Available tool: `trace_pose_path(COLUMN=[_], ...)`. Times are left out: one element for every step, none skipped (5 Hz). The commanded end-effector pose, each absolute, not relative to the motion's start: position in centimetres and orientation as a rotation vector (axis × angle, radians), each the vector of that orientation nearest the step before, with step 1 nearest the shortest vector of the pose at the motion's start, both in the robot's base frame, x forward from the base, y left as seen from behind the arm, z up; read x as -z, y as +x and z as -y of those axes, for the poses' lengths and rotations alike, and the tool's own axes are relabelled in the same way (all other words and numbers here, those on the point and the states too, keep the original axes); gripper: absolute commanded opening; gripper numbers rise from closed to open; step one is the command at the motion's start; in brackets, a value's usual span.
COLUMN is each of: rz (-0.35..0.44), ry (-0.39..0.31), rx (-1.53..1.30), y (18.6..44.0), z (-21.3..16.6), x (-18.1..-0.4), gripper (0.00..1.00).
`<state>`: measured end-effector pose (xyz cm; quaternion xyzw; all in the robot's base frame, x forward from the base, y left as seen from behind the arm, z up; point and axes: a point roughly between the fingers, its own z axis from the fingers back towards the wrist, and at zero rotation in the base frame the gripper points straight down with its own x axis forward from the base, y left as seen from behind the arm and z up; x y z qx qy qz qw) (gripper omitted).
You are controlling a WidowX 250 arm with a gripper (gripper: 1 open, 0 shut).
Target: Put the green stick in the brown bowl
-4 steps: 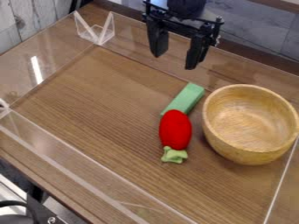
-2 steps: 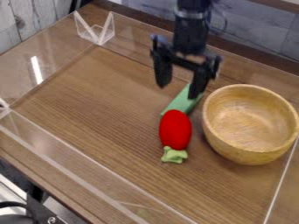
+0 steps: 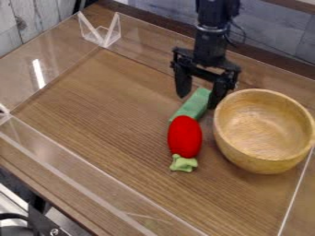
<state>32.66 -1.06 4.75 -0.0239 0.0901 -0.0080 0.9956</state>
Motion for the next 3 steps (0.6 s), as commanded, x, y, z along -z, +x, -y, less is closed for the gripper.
trace_pose_path(rz=[-0.119,-0.127,-0.136], ry=[-0.058,-0.061,-0.062], rx=[0.019,0.018,0.016], y=[34.8,35.5,35.9], z=[0.7,0.4,0.2], x=[-5.6,-4.8,-4.0], gripper=[1.0,1.0,1.0])
